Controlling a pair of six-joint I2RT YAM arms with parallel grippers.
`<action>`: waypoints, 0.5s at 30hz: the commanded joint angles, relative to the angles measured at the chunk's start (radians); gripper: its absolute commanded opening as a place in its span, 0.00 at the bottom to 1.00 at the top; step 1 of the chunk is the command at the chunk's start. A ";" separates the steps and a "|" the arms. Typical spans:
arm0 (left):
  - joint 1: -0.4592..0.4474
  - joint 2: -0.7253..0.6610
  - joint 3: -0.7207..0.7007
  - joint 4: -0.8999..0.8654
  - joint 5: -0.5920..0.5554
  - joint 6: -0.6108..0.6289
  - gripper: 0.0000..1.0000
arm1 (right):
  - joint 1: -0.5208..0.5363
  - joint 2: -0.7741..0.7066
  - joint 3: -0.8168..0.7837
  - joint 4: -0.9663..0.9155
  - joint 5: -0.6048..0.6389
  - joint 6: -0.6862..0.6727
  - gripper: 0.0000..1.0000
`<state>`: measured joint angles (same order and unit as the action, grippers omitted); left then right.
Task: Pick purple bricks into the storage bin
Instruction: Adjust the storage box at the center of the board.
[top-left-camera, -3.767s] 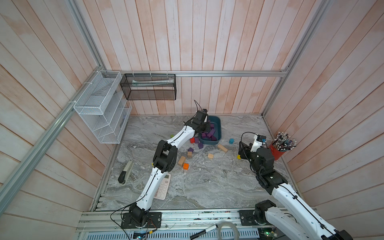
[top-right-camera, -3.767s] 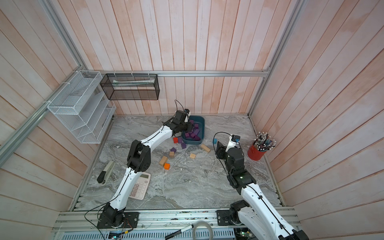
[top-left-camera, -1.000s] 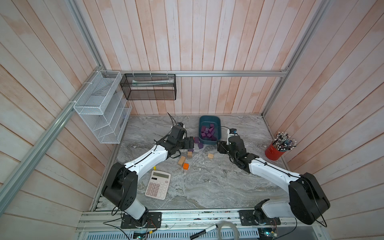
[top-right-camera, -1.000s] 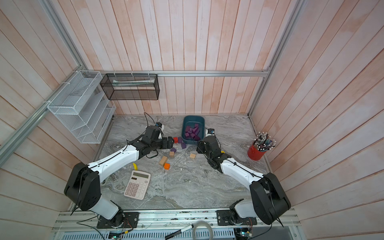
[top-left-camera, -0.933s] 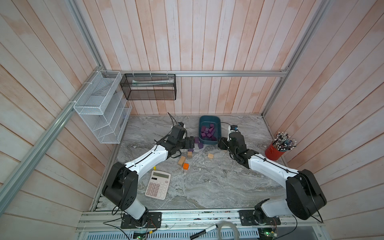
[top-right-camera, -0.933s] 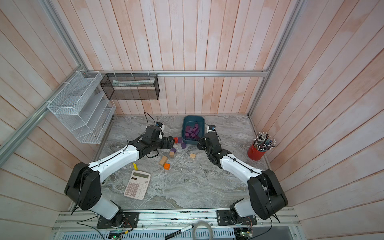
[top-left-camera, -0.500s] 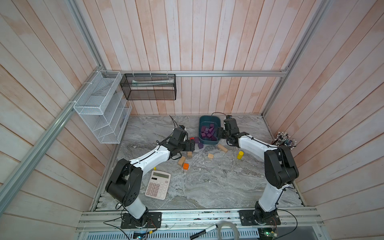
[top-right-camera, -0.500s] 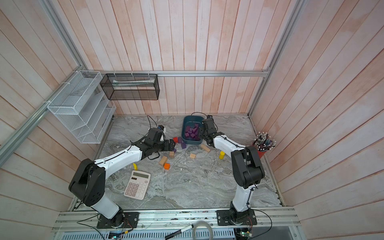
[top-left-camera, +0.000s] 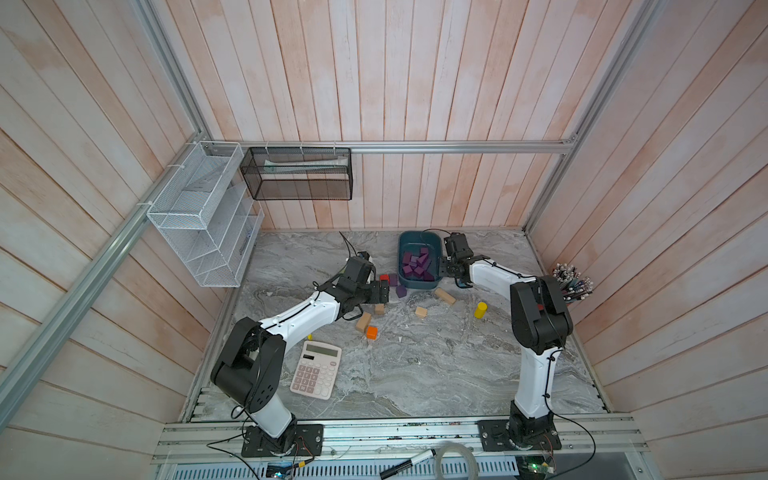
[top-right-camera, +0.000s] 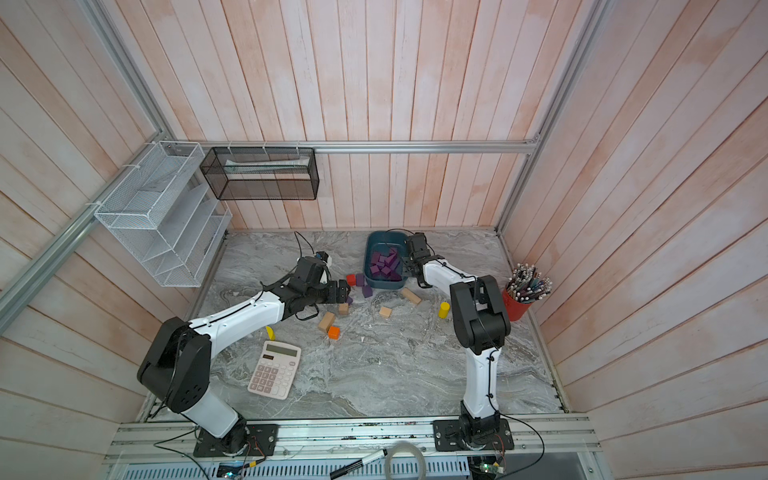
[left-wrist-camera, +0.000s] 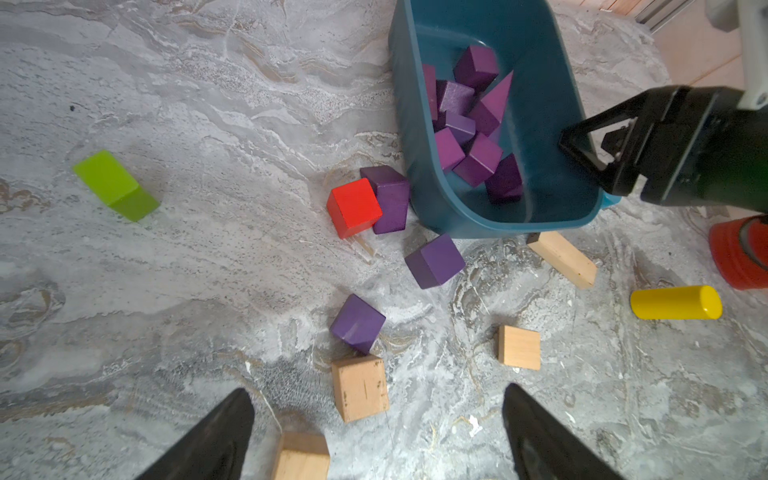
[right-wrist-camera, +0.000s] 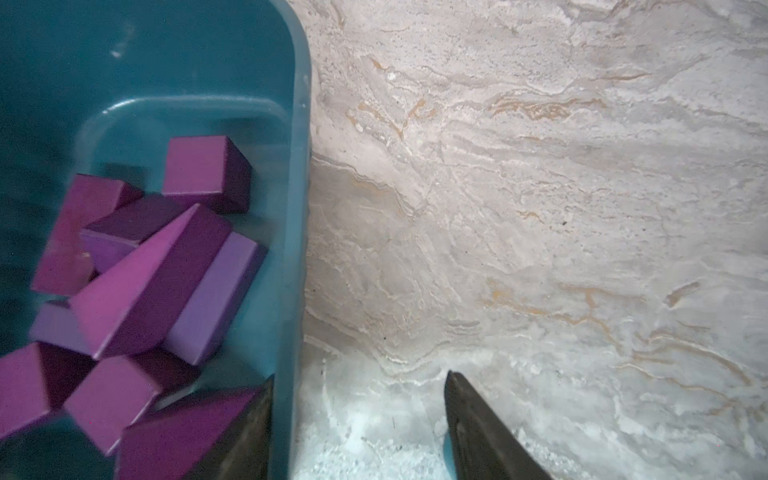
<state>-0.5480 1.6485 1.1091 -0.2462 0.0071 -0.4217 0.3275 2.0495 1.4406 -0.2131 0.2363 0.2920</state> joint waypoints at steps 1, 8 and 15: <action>0.002 -0.010 0.014 -0.012 -0.035 0.024 0.94 | -0.007 0.027 0.033 -0.054 0.071 -0.030 0.63; 0.002 0.005 0.029 -0.030 -0.045 0.029 0.94 | -0.034 0.041 0.060 -0.053 0.097 -0.036 0.63; 0.002 0.012 0.033 -0.038 -0.047 0.032 0.94 | -0.065 0.057 0.079 -0.039 0.096 -0.045 0.63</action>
<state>-0.5480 1.6485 1.1164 -0.2680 -0.0269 -0.4072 0.2752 2.0720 1.4921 -0.2401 0.3000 0.2596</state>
